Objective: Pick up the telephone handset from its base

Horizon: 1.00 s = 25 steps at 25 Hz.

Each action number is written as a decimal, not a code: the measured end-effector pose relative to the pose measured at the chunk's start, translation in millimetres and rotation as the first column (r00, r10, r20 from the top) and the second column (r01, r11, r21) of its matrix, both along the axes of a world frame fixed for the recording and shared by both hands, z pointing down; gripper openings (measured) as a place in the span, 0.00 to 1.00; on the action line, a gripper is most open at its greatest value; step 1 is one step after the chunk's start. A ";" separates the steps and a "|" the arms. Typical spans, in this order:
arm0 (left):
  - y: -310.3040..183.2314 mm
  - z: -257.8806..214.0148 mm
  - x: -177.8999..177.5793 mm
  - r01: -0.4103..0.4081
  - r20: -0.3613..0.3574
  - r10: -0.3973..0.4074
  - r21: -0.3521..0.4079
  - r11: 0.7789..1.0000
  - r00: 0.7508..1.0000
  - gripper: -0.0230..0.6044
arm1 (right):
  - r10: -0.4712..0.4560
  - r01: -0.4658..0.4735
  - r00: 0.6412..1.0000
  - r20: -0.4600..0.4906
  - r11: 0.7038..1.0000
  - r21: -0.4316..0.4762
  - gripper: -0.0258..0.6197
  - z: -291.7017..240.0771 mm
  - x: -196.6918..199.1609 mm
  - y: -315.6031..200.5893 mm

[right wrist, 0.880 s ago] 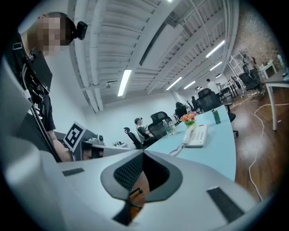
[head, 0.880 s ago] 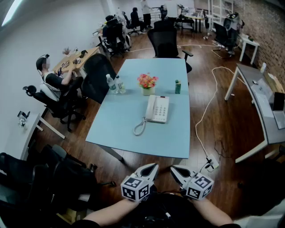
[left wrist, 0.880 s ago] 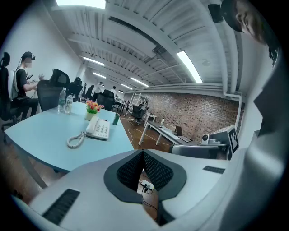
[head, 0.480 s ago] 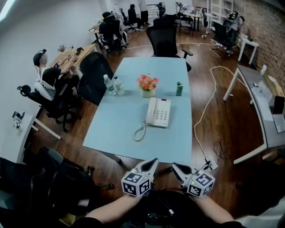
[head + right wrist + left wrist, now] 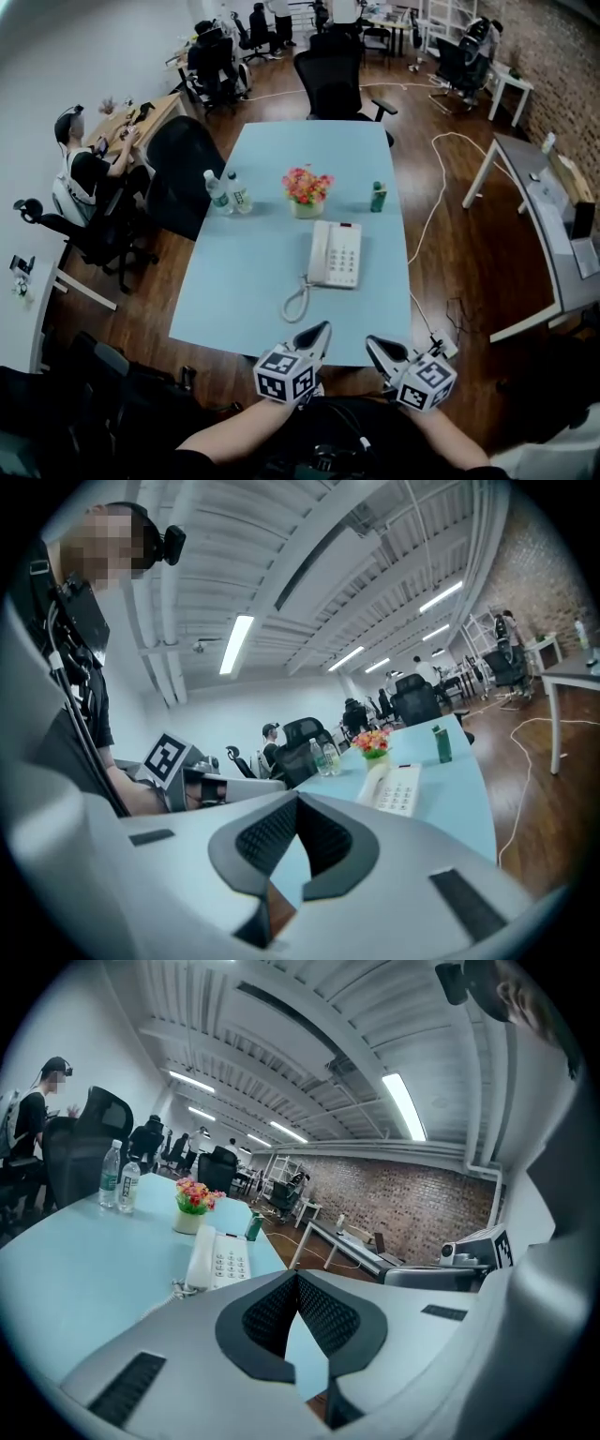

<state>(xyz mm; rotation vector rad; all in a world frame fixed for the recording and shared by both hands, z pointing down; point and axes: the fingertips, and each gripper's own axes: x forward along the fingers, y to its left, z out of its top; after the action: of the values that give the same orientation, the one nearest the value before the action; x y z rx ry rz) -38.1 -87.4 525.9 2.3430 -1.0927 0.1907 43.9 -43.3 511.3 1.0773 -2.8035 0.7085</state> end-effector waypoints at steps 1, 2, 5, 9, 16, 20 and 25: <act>-8.2 0.3 -2.5 -0.015 0.002 0.015 0.002 1.000 1.000 0.04 | 0.016 -0.016 1.000 -0.001 1.000 0.001 0.07 0.2 -2.2 -6.9; -16.3 0.7 -4.6 -0.031 0.004 0.031 0.005 1.000 1.000 0.04 | 0.033 -0.033 0.999 -0.002 0.999 0.004 0.07 -0.2 -4.2 -14.2; -36.9 3.1 -10.0 -0.077 0.009 0.077 0.010 0.997 0.997 0.04 | 0.074 -0.074 0.997 -0.003 0.997 0.018 0.07 -4.5 -13.2 -33.9; -57.6 8.9 -17.3 -0.099 0.026 0.099 0.008 0.995 0.995 0.04 | 0.095 -0.095 0.995 -0.013 0.995 0.009 0.07 2.2 -18.7 -47.1; -92.6 23.8 -29.2 -0.044 0.067 0.044 0.003 0.999 0.997 0.04 | 0.075 -0.075 0.997 -0.013 0.997 -0.007 0.07 8.3 -19.0 -73.5; -122.0 31.4 -38.7 0.076 0.100 -0.078 0.020 0.997 0.992 0.04 | 0.016 -0.016 1.000 -0.026 1.000 -0.011 0.07 9.3 -10.5 -89.9; -164.5 38.7 -49.3 0.237 0.146 -0.242 0.056 0.970 0.959 0.04 | -0.068 0.068 0.996 -0.051 0.998 -0.004 0.07 0.7 8.6 -112.0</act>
<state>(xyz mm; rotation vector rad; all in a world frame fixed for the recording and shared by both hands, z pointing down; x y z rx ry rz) -87.3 -251.9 564.5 2.2330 -1.4552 0.2637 52.4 -155.4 512.0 0.9800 -2.7811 0.6679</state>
